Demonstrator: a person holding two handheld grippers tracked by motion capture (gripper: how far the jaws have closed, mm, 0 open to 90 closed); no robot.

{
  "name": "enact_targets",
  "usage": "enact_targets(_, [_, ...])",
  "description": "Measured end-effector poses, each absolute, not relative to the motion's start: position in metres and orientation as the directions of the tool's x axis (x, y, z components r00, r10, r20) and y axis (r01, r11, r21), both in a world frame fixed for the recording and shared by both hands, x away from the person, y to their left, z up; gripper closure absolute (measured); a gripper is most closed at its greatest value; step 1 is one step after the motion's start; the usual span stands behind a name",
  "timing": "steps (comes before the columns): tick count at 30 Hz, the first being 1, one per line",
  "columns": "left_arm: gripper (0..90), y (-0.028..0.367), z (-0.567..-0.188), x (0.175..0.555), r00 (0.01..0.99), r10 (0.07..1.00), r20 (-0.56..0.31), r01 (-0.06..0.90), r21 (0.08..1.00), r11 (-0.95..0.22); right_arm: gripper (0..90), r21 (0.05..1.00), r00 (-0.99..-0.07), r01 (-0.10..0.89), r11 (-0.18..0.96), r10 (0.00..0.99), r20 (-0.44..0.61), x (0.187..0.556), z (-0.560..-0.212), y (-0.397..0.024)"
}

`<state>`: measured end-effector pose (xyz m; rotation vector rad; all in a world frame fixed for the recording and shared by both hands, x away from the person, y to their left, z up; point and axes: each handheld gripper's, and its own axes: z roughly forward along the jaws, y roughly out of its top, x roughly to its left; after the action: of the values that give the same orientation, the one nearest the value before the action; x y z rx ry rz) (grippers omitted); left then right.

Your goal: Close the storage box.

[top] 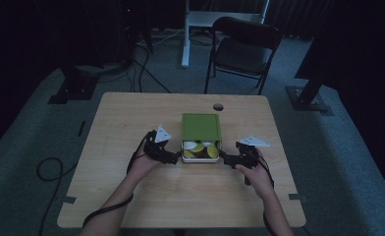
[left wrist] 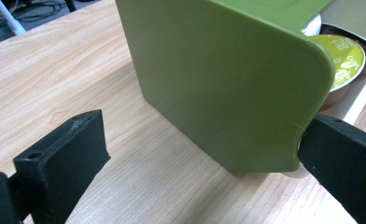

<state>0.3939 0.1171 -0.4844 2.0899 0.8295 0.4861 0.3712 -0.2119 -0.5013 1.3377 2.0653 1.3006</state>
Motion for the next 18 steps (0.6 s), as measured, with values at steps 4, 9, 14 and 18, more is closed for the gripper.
enact_targets(4, [1.5,0.1139,-0.4830,0.3948,0.701,0.711,0.065,0.386,0.803,-0.453,11.1,0.836,-0.479,0.535,0.123,0.859,0.180,0.3724,-0.5014,-0.2114])
enact_targets(9, [1.5,0.1133,-0.4830,0.3949,0.693,0.718,0.059,0.395,0.803,-0.447,11.0,0.832,-0.463,0.543,0.112,0.867,0.186,0.3727,-0.5017,-0.2095])
enact_targets(14, [1.6,0.1140,-0.4816,0.3905,0.695,0.716,0.061,0.383,0.811,-0.441,12.4,0.832,-0.479,0.539,0.132,0.861,0.174,0.3693,-0.5009,-0.2087])
enact_targets(18, [1.6,0.1142,-0.4797,0.3855,0.712,0.701,0.038,0.387,0.812,-0.437,11.5,0.838,-0.523,0.524,0.153,0.834,0.175,0.3636,-0.4990,-0.2057])
